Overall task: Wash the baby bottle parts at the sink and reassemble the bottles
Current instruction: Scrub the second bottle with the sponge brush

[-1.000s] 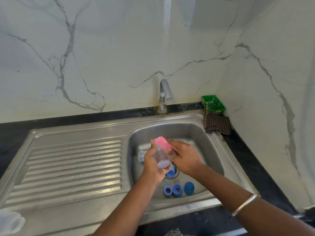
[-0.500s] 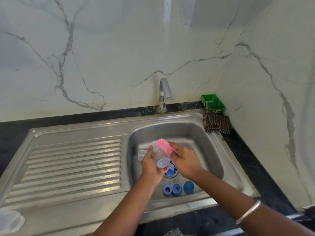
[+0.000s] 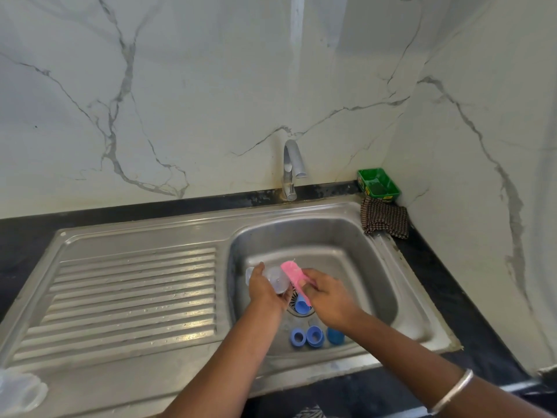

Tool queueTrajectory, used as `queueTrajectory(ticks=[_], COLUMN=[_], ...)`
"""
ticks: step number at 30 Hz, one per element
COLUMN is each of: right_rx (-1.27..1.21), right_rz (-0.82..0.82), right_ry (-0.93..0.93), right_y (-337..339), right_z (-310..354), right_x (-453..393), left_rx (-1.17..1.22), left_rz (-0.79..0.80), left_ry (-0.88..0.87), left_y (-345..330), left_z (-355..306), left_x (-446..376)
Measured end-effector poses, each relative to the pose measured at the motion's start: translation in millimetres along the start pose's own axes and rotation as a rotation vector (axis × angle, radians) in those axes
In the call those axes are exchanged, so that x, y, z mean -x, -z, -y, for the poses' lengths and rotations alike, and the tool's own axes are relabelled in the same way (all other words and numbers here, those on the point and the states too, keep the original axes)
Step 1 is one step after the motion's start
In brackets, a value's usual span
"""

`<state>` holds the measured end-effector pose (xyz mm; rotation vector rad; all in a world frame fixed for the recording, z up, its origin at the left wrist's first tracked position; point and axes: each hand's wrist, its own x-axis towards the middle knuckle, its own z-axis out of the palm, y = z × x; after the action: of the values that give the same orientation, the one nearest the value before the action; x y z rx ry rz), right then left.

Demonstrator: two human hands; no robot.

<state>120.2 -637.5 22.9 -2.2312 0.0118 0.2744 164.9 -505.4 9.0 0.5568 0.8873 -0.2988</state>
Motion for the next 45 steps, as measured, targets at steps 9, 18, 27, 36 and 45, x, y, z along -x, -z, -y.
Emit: queueTrajectory(ticks=[9, 18, 27, 36, 45], right_rx=[0.487, 0.711, 0.636, 0.339, 0.487], right_rz=[-0.061, -0.15, -0.067, -0.026, 0.101], right_ry=[0.233, 0.308, 0.199, 0.155, 0.364], right_y=[-4, 20, 20, 37, 50], right_z=[1, -6, -25, -30, -29], right_x=[8, 10, 18, -1, -21], left_rx=[-0.047, -0.072, -0.217, -0.825, -1.131], left_rz=[-0.07, 0.024, 0.011, 0.069, 0.219], left_ry=[0.004, 0.08, 0.015, -0.092, -0.411], left_y=[-11, -12, 11, 25, 2], left_z=[6, 12, -3, 13, 35], left_x=[2, 8, -6, -9, 1])
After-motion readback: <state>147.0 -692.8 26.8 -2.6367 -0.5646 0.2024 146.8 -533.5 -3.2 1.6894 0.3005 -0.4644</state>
